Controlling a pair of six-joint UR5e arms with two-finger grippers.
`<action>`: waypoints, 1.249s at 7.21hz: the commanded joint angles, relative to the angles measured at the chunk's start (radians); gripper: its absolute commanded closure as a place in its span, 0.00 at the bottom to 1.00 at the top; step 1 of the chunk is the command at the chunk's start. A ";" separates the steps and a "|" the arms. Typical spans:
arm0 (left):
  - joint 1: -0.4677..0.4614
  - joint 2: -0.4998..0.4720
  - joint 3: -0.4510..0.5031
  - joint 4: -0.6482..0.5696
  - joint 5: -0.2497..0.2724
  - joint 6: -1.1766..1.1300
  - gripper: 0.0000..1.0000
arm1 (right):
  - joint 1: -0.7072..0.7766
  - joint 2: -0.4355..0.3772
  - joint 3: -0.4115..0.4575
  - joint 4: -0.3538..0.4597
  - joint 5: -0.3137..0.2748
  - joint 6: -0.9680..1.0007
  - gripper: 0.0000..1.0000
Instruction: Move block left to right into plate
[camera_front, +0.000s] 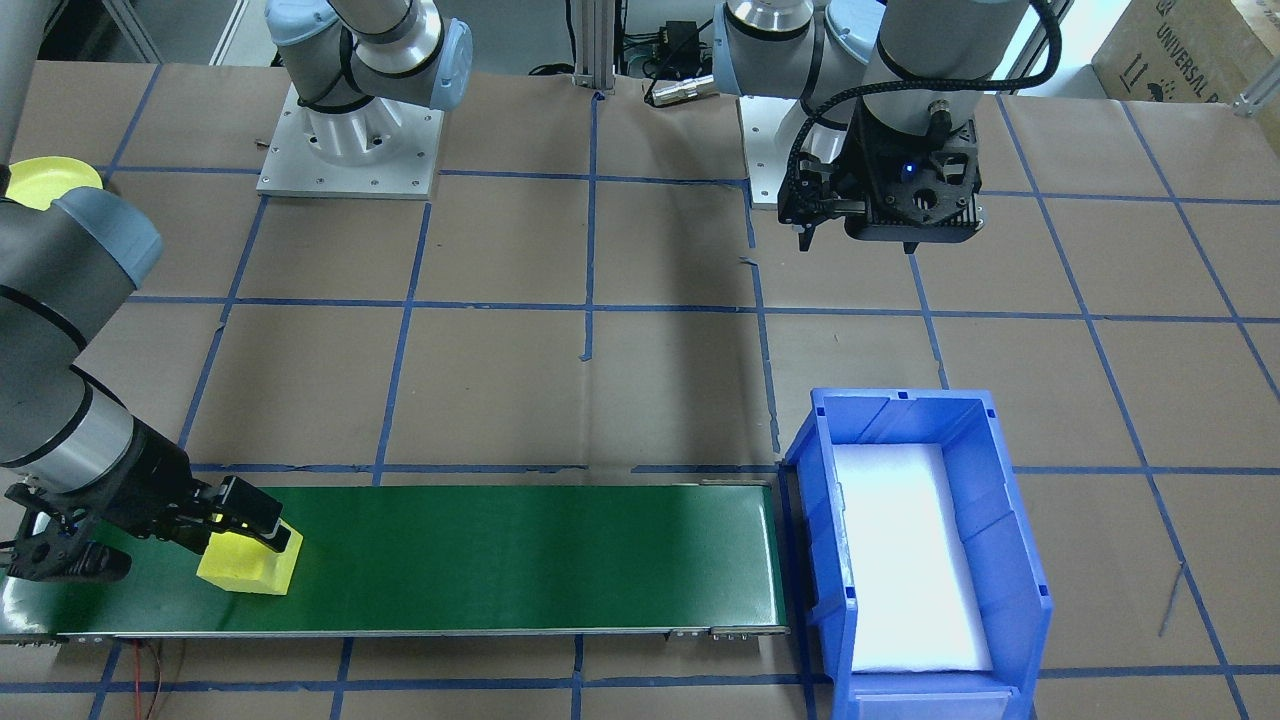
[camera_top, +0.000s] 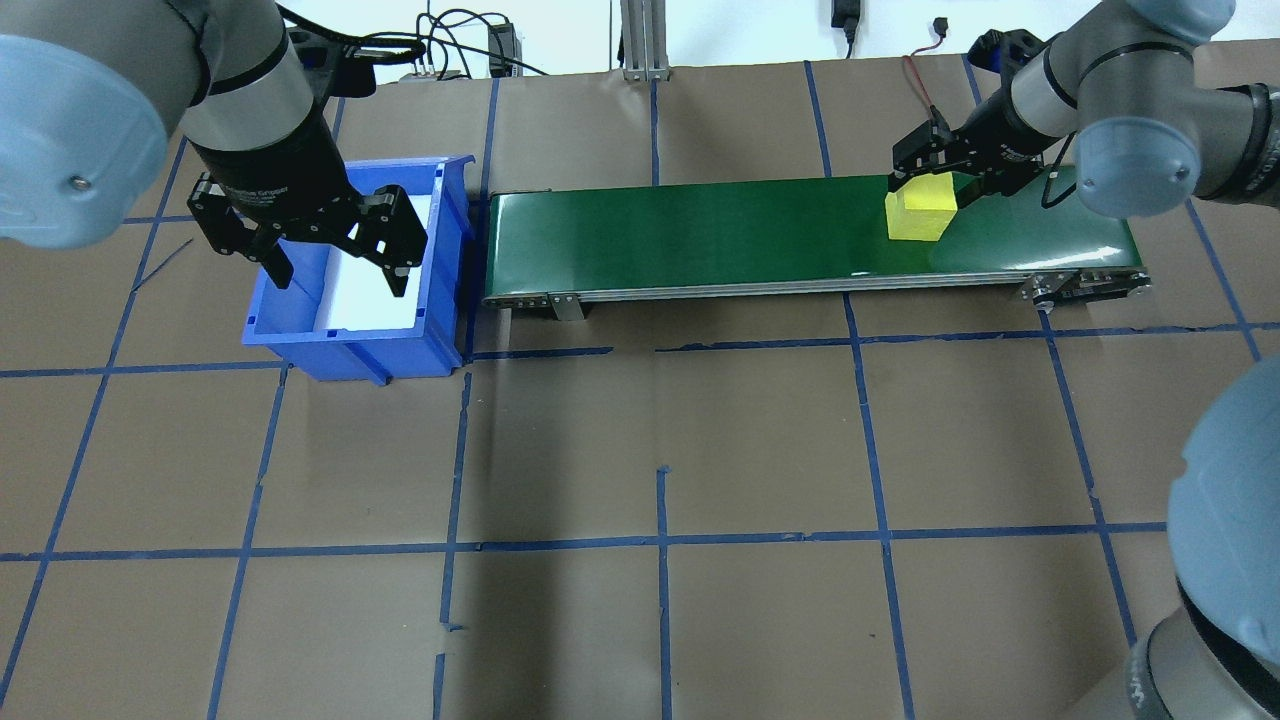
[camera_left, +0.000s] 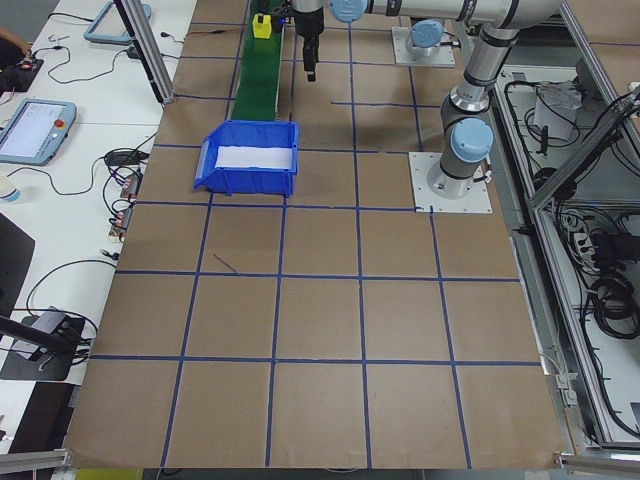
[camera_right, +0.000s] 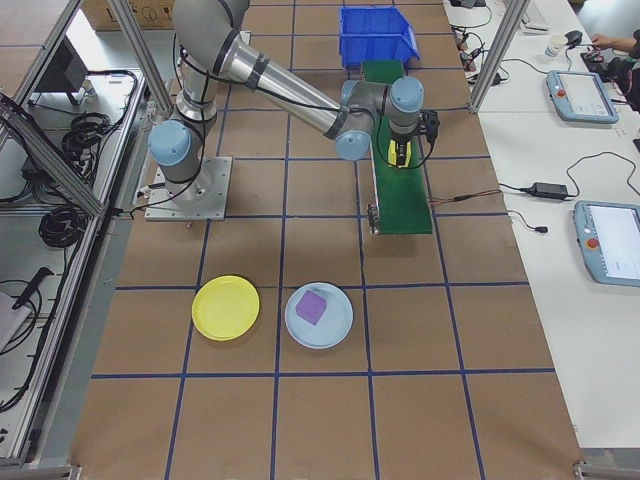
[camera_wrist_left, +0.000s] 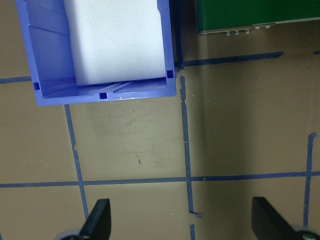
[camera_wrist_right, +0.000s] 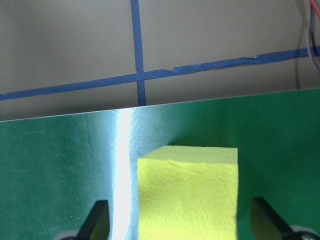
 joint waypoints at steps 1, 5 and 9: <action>0.000 0.000 -0.002 0.000 0.001 -0.002 0.00 | 0.000 0.028 -0.003 -0.011 -0.082 -0.001 0.00; 0.000 -0.005 -0.005 0.002 -0.017 -0.002 0.00 | -0.036 0.014 -0.016 -0.006 -0.301 -0.018 0.60; 0.000 -0.003 -0.005 0.002 -0.017 -0.001 0.00 | -0.278 -0.165 0.078 0.061 -0.302 -0.245 0.64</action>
